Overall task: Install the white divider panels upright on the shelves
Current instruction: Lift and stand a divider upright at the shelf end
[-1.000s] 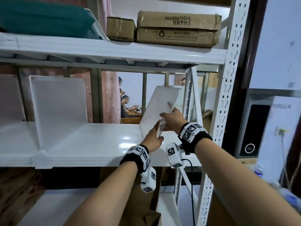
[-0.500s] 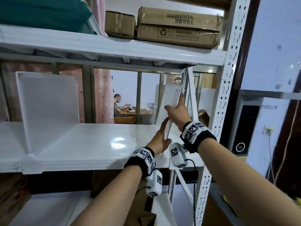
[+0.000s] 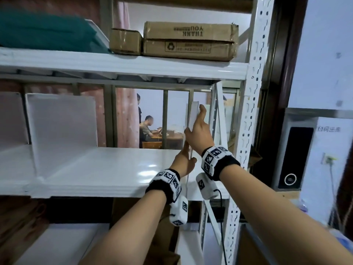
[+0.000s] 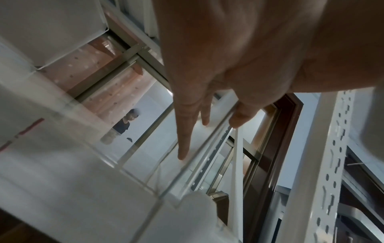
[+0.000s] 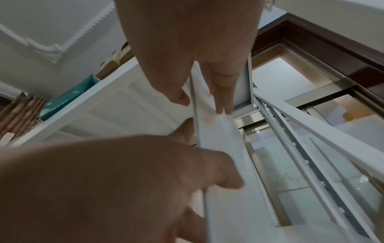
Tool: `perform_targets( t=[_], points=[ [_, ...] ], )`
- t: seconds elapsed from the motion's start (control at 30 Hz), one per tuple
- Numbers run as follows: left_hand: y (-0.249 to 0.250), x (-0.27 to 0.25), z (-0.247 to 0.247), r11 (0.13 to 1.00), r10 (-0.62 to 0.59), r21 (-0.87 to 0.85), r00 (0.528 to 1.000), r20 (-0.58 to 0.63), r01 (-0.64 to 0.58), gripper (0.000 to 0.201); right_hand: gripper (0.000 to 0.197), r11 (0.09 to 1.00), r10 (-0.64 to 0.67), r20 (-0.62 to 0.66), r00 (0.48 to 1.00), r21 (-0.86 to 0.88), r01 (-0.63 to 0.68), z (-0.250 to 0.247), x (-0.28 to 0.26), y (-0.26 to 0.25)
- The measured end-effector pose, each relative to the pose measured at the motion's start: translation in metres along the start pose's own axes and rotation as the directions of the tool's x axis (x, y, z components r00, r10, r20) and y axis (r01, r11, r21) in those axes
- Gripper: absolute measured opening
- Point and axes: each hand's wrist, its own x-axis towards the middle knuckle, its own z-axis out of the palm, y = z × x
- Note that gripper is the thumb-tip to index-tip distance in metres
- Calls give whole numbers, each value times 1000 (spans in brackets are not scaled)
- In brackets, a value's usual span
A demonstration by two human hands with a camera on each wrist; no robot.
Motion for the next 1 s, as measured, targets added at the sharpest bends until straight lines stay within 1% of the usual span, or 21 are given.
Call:
perform_targets(
  t=[0.07, 0.1, 0.2, 0.27, 0.33, 0.4, 0.47, 0.53, 0.63, 0.7, 0.77, 0.87, 0.93, 1.0],
  points=[
    [7, -2, -1, 998, 17, 68, 999, -30, -15, 72, 89, 999, -34, -27, 999, -6, 34, -6, 1, 3],
    [9, -3, -2, 996, 30, 80, 998, -50, -26, 72, 92, 998, -57, -24, 998, -16, 57, -9, 1, 4],
    [12, -7, -3, 995, 85, 63, 993, -81, -80, 86, 108, 993, -112, 26, 993, -41, 113, -20, 1, 4],
    [11, -12, -4, 994, 93, 71, 991, -98, -86, 89, 114, 989, -129, 47, 991, -60, 131, -22, 4, 6],
    [10, -19, -2, 991, 84, 114, 990, -112, -71, 86, 113, 987, -142, 43, 989, -67, 145, -19, 7, 11],
    [8, -23, 3, 971, 109, 226, 987, -117, -81, 80, 107, 988, -139, 16, 990, -58, 140, -15, 8, 13],
    [8, -23, 9, 947, 112, 316, 986, -126, -67, 75, 103, 993, -107, 23, 994, -52, 108, -14, 9, 12],
    [9, -22, 14, 944, 76, 330, 987, -141, -26, 74, 103, 995, -76, 71, 995, -65, 80, -15, 9, 8],
    [16, -21, 20, 954, -32, 291, 986, -163, 79, 72, 105, 995, -44, 115, 992, -85, 54, -13, 10, 4],
    [17, -19, 22, 964, -64, 243, 984, -169, 105, 80, 106, 995, -50, 146, 988, -79, 62, -12, 12, 3],
    [16, -17, 19, 971, -38, 227, 989, -145, 71, 85, 104, 996, -59, 186, 981, -60, 71, -16, 14, 2],
    [13, -14, 9, 969, -13, 247, 1000, -15, 16, 89, 102, 996, -60, 245, 968, -47, 74, -23, 18, 2],
    [14, -11, 6, 968, -34, 252, 998, 61, 17, 93, 103, 996, -50, 250, 967, -59, 67, -24, 20, 3],
    [17, -9, 6, 967, -42, 253, 996, 85, 20, 95, 103, 996, -42, 224, 974, -65, 58, -24, 21, 5]
  ],
)
